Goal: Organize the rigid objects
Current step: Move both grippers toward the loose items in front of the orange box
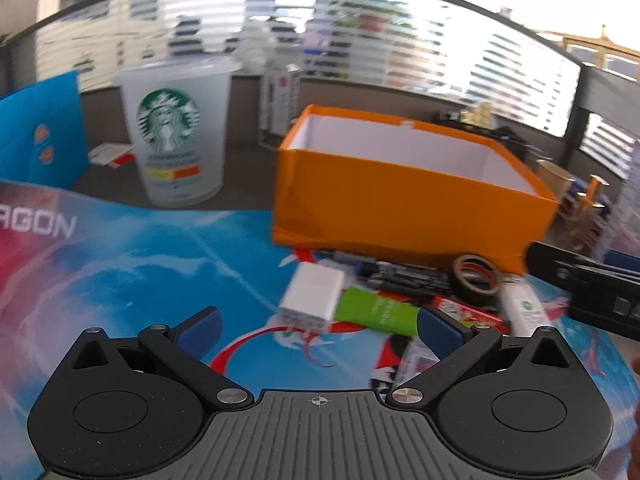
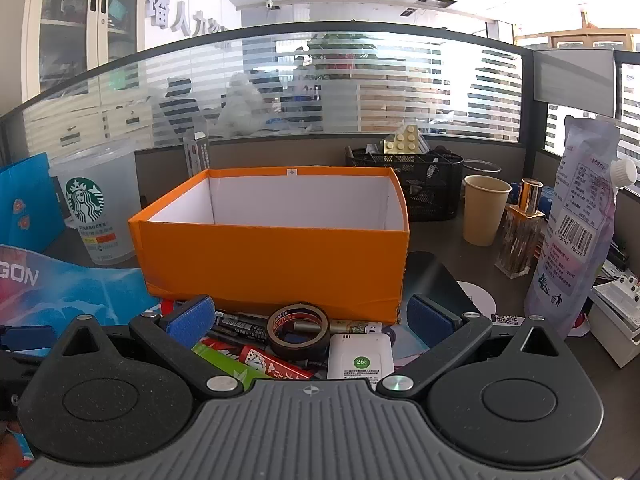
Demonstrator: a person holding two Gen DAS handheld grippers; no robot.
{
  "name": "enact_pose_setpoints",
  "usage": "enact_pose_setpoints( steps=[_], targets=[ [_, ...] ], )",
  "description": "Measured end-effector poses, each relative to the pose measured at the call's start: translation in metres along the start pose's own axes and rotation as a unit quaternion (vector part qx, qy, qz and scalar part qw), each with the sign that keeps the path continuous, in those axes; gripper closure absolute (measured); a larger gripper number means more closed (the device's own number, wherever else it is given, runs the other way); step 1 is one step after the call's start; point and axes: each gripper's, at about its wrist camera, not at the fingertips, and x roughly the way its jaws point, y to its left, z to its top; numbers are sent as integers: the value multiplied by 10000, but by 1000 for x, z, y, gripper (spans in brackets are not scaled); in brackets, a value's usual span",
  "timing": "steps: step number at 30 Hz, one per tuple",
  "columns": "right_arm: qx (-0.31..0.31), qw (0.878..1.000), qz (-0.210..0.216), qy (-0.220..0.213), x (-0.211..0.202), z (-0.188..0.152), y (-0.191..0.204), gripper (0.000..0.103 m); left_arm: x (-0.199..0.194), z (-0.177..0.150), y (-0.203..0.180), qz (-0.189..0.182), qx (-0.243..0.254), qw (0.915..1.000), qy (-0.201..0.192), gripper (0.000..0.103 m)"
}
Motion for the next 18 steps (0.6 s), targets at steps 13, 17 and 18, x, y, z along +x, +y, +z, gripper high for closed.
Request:
enact_pose_setpoints(
  steps=[13,17,18],
  targets=[
    [-13,10000,35,57,3,-1,1,0,-12,-11,20,36,-339,9954,-899,0],
    [-9,10000,39,66,4,-1,1,0,-6,-6,25,-186,-485,9971,-551,0],
    [-12,10000,44,69,4,-2,2,0,-3,-6,26,-301,-495,9976,-389,0]
  ],
)
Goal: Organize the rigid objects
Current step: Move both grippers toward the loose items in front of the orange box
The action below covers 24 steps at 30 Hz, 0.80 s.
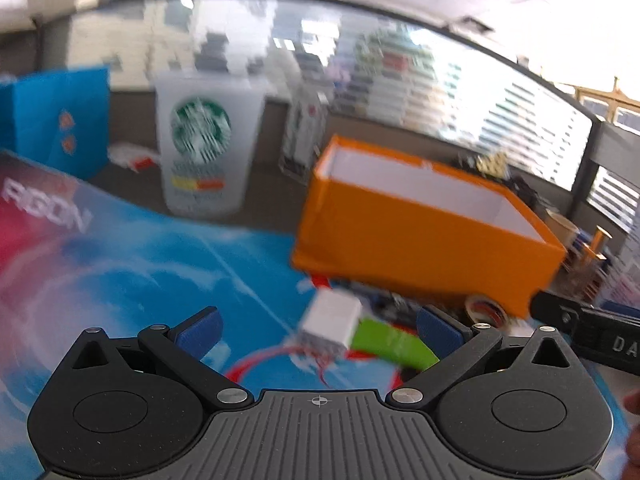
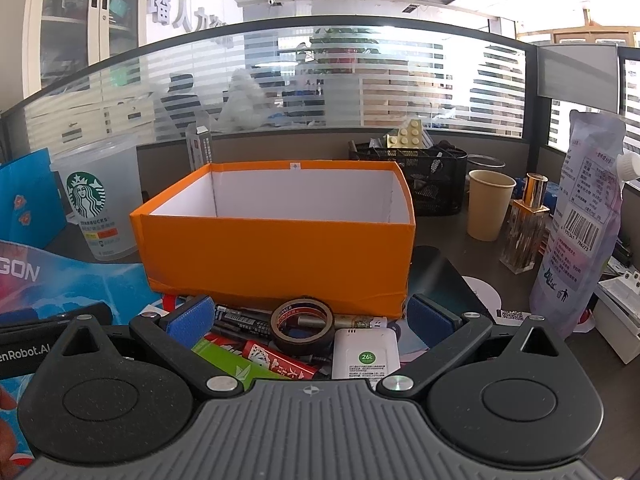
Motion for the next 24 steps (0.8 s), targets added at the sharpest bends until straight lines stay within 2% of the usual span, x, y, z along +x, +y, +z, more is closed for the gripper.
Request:
enact_pose_setpoints(
  steps=[3,6,12,18,24],
  targets=[
    [-12,10000,6,13,1,0,1,0,10,1,2,-140,19,9992,378,0],
    [-20,10000,9,24,2,0,1,0,16,0,0,-68,147,9985,523,0],
    [-20,10000,21,66,5,-1,1,0,13,-4,1,76,296,9989,363,0],
    [-44,9999,51,118,8,-2,0,0,3,-1,5,-77,245,9994,239,0],
    [68,9996,241,110,11,-2,-2,0,0,1,4,-123,414,9991,48,0]
  ],
)
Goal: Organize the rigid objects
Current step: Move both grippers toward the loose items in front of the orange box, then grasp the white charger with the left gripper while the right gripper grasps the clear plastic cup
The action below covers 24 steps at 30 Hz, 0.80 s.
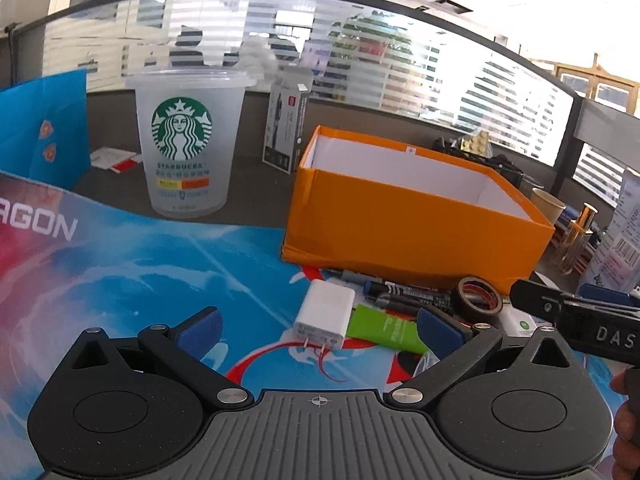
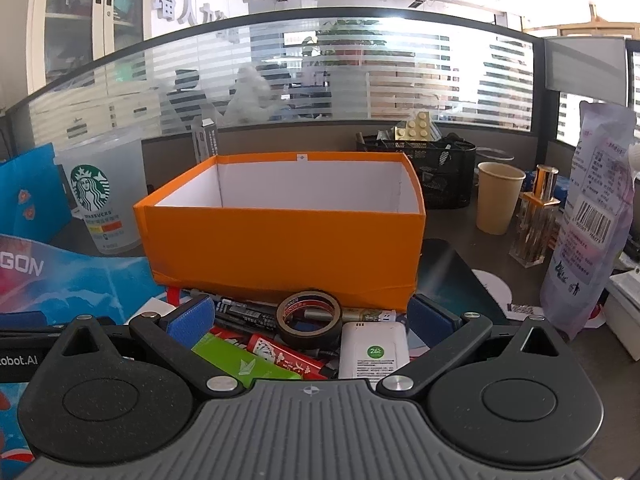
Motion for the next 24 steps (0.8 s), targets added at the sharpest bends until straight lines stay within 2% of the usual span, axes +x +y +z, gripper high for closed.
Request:
enact_pose_setpoints(
  steps=[5,7,10,14,19,24],
  targets=[
    [-78,9987,483,-135,-2,-1,-2,0,3,9,17,216,33,9997,-129,0],
    [-244,9959,841,-236,-7,-9,-1,0,3,13,27,340,-41,9992,-195,0],
    [-528,9902,1295,-6,-4,-17,6,0,7,16,37,299,-51,9993,-212,0],
    [-855,9852,1465,243,5,-29,13,0,20,16,39,166,203,9996,-61,0],
    [-1120,9787,1707,200,9,-43,18,0,43,12,33,89,586,9981,194,0],
    [-1108,9752,1900,255,16,-50,17,0,64,10,25,28,695,9968,389,0]
  ],
)
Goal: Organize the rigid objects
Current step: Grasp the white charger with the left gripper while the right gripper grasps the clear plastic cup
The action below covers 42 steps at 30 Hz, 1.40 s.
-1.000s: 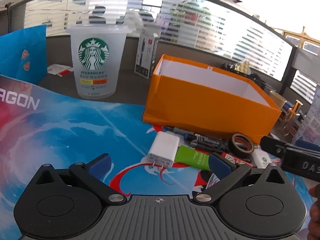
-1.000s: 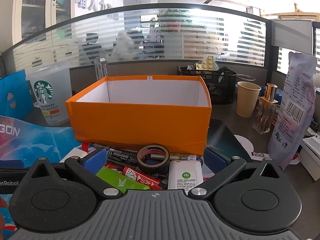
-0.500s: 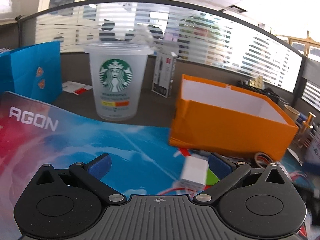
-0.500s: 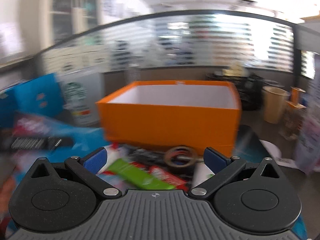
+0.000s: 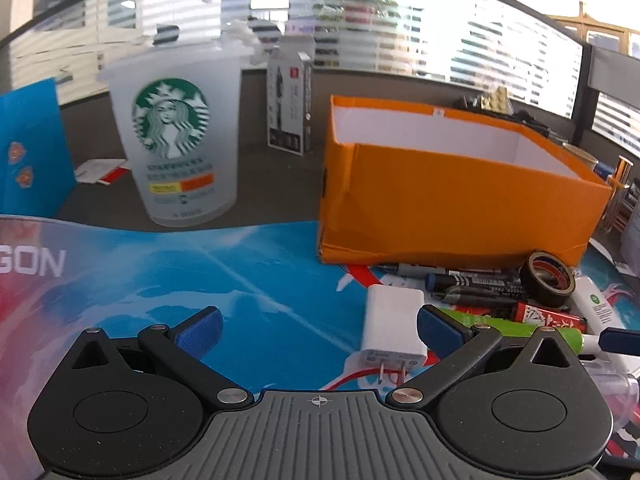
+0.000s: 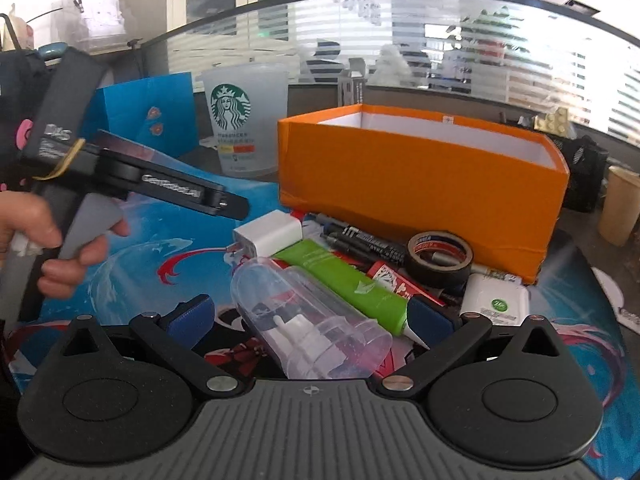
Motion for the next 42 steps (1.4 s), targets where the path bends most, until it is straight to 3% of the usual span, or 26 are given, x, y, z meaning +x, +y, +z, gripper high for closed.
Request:
enact_pose_setpoints(
  steps=[4,9,13,17,19,21,23,25,32,42],
  targets=[
    [-345,9993,53,161,6,-2,-3,6,12,2,-6,-203,125,9996,135,0],
    [-733,9957,266,495,18,-6,-4,39,26,2,-14,-189,237,9991,294,0],
    [-645,9943,541,653,25,-5,-10,42,39,3,-14,-209,154,9987,442,0],
    [-687,9925,689,740,25,-2,-14,47,43,1,-14,-341,144,9989,283,2],
    [-669,9923,701,766,25,-2,-14,47,41,-2,-15,-436,300,9986,83,12],
    [-686,9926,670,741,24,-3,-12,48,35,-5,-20,-643,500,9967,-68,50],
    [-686,9929,627,746,24,-3,-11,48,31,-7,-26,-764,692,9946,-108,66],
    [-699,9934,556,723,25,-1,-9,48,29,-9,-31,-721,842,9938,-104,66],
    [-730,9962,270,378,10,4,-1,49,21,-11,-28,-777,608,9951,-38,67],
    [-707,9972,135,216,5,15,8,49,-12,-3,-21,-917,480,9936,-442,67]
  ],
)
